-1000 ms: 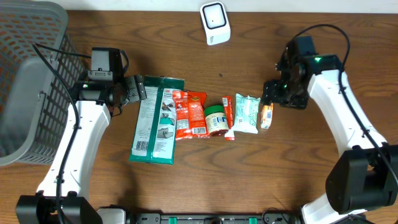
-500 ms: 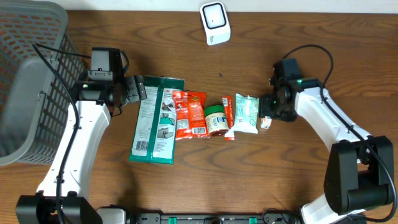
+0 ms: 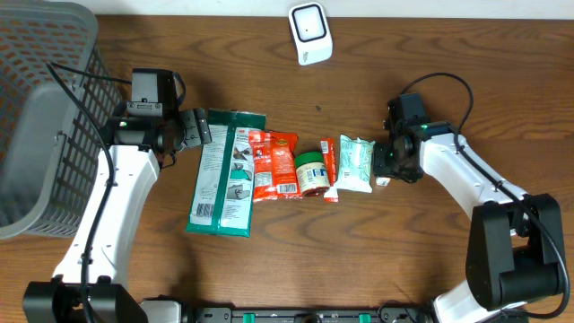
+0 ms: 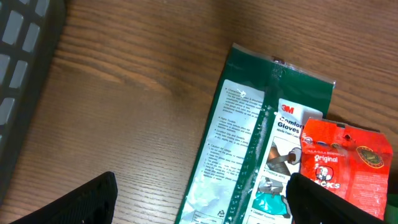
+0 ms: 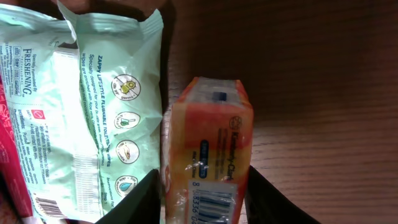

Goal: Scan the item barcode
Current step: 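Reach the right gripper down and grasp the orange Kleenex pack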

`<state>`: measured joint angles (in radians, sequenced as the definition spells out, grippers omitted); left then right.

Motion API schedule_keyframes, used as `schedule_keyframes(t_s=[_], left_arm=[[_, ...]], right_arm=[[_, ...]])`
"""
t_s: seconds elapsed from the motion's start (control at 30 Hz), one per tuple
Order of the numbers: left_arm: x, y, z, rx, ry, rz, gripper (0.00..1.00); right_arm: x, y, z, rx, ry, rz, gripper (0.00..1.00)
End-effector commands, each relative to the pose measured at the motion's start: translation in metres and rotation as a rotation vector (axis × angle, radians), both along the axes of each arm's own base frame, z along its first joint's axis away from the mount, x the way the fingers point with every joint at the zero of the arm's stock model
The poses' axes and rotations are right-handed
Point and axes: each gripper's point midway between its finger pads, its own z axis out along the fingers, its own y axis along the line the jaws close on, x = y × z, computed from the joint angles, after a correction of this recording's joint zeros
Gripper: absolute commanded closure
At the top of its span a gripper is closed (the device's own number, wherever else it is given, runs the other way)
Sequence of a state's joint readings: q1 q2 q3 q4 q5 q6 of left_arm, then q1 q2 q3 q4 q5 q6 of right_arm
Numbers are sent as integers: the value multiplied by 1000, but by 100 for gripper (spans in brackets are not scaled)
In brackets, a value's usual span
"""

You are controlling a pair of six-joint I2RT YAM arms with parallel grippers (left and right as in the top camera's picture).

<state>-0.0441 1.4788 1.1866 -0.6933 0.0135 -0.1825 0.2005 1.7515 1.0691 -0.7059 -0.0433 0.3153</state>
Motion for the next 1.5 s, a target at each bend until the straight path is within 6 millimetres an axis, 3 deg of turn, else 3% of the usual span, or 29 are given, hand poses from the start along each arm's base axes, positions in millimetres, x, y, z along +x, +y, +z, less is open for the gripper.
schedule_keyframes(t_s=[0.0,0.07,0.23,0.33,0.47,0.63,0.7,0.83,0.93,1.1,1.17,1.27,1.47], left_arm=[[2,1,5,4,-13,-3,12],[2,1,5,4,-13,-3,13],[2,1,5,4,-13,-3,13],[2,1,5,4,-13,-3,13],[2,1,5,4,-13,-3,13],[2,1,5,4,-13,-3,13],[2,1,5,4,-13,-3,13],[2,1,5,4,-13,-2,13],[2,1,5,4,-13,-2,13],[2,1,5,4,-13,-3,13],[2,1,5,4,-13,-3,13],[2,1,5,4,-13,-3,13],[2,1,5,4,-13,-3,13]], right_arm=[[5,-5,6,-37,-30,-1,64],[6,-9,6,-61,-35,-6,75],[9,-11,7,-76,-44,-7,87],[14,-10,12,-73,-59,-3,66],[18,-10,17,-78,-71,31,59],[17,-10,17,-81,-69,36,59],[18,-10,17,-80,-71,36,63],[18,-10,18,-83,-72,36,88],[21,-21,27,-147,-80,40,92],[28,-63,62,-392,-109,-4,93],[27,-73,66,-456,-112,-15,93],[26,-73,58,-456,-104,-22,93],[23,-73,23,-463,-68,-10,92]])
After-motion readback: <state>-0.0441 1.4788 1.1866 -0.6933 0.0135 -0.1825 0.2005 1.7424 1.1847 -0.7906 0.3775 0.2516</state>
